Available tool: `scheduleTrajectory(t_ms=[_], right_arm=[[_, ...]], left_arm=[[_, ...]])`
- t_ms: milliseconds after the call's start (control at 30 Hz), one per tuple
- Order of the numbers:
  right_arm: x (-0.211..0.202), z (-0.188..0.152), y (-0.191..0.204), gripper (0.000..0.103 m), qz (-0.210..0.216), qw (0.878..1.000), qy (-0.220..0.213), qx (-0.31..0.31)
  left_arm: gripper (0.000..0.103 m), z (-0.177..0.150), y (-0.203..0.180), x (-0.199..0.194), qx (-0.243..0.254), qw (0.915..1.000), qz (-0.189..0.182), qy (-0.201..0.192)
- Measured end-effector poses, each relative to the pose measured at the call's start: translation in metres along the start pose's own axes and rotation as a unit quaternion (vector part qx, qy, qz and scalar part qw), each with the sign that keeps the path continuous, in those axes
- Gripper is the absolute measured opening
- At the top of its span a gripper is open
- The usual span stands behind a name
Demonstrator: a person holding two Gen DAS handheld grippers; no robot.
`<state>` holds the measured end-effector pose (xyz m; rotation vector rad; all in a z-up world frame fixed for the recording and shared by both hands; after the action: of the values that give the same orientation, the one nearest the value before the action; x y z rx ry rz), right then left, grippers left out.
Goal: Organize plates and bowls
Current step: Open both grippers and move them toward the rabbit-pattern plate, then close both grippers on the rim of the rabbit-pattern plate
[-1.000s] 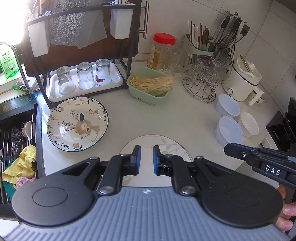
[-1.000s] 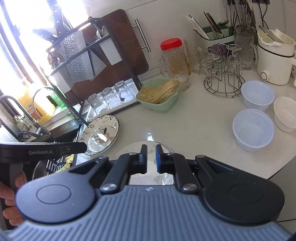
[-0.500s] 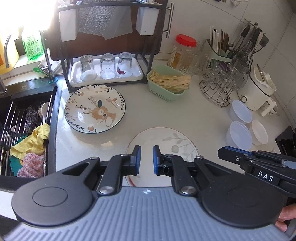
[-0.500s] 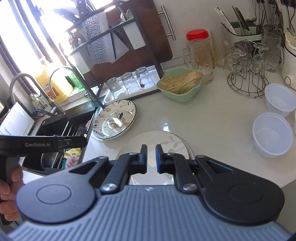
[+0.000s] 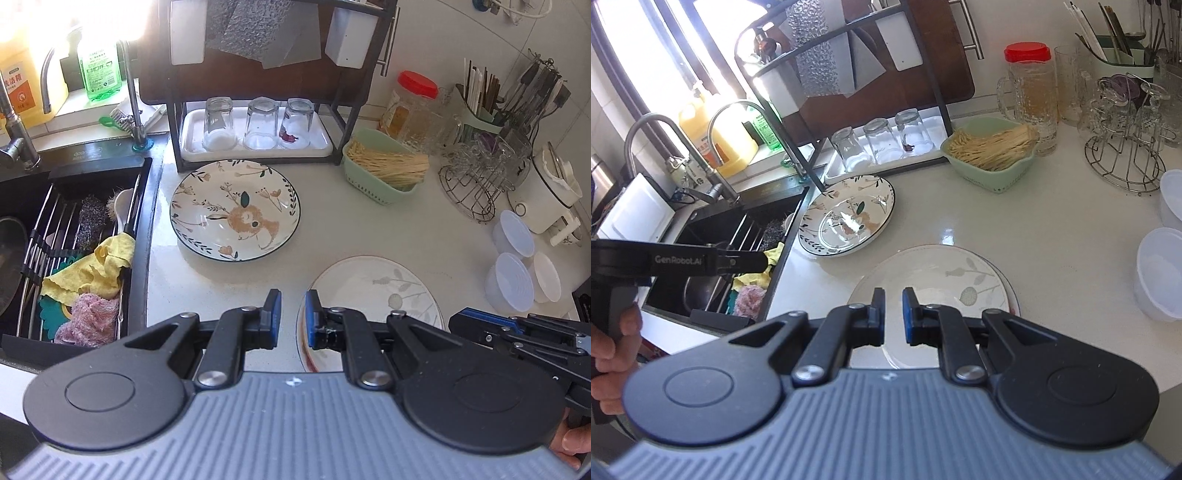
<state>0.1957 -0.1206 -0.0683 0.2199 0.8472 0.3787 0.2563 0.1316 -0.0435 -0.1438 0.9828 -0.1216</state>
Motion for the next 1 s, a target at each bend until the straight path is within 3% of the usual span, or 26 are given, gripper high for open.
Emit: scheduleTrajectory(t_ms=[367,433,500,833,933,1000], right_arm=[[0.039,0.021,0.029,0.014,-0.017,1.000,0.008,0.005],[0.044,0.026,0.036,0.014,-0.022,1.000,0.006,0.000],[0.048,0.029,0.039,0.014,-0.028,1.000,0.004,-0.003],[0.087,0.037,0.048,0.015,-0.067,0.997,0.033,0.017],[0.100,0.043,0.050,0.034,-0.071,0.997,0.033,0.024],[0.108,0.047,0.049,0.054,-0.070,0.997,0.028,0.034]], left_arm=[[0.014,0.027,0.051,0.029,-0.002,0.9998,-0.011,0.016],[0.022,0.032,0.059,0.037,0.004,0.9997,-0.014,0.021],[0.039,0.038,0.067,0.048,0.011,0.9994,-0.018,0.025],[0.054,0.057,0.105,0.086,0.010,0.9987,-0.031,0.038],[0.054,0.061,0.117,0.101,0.004,0.9984,-0.033,0.046],[0.054,0.065,0.124,0.109,0.000,0.9982,-0.035,0.049]])
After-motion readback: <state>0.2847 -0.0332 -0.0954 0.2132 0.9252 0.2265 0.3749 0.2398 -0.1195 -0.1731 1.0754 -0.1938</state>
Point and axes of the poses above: each gripper's, at about its wrist camera, not at the fingertips, and x roughly the way its jaws point, y to its left, z to its top, the point moved 3 cm from there along x, roughly the way its jaws point, and after that the axes turned 1 degree about -z, right-handed, at the moved point
